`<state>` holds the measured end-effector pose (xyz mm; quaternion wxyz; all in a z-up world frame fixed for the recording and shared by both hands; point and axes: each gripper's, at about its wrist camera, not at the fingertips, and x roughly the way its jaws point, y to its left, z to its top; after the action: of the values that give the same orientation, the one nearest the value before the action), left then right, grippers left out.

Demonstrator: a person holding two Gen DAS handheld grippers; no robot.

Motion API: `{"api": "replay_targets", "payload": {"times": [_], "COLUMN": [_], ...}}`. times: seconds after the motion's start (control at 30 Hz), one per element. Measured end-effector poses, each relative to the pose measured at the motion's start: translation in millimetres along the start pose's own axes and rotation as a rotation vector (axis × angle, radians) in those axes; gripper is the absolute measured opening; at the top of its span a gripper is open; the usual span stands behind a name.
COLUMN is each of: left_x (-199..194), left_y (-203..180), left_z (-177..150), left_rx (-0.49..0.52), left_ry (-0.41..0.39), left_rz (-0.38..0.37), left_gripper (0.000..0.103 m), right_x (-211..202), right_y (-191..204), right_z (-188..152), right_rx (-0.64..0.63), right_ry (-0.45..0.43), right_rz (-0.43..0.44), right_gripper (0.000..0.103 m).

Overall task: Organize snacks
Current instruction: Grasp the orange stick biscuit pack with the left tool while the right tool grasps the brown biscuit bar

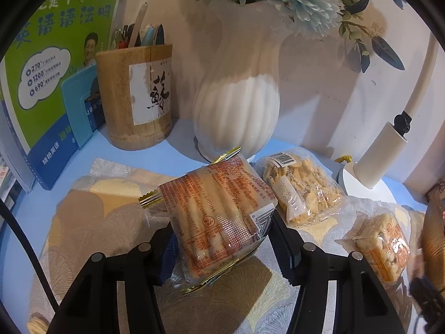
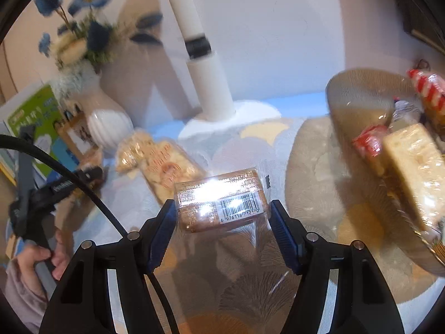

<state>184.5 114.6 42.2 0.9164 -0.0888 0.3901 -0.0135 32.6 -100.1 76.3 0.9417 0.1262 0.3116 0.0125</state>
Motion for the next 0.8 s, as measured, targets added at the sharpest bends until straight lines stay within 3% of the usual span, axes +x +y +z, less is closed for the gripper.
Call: {"api": "replay_targets", "payload": {"times": [0.1, 0.27, 0.8], "left_x": [-5, -5, -17], "left_y": [2, 4, 10], "left_z": [0, 1, -3], "left_rx": [0.006, 0.000, 0.026], "left_ry": [-0.011, -0.019, -0.070], "left_rz": [0.011, 0.023, 0.018], "left_gripper": [0.058, 0.058, 0.058], "right_x": [-2, 10, 6], "right_y": [9, 14, 1], "right_z": [1, -1, -1], "right_rx": [-0.040, -0.054, 0.036], "right_ry": [-0.025, 0.009, 0.002], "right_rz": [0.002, 0.043, 0.117], "right_gripper": [0.066, 0.066, 0.066]}}
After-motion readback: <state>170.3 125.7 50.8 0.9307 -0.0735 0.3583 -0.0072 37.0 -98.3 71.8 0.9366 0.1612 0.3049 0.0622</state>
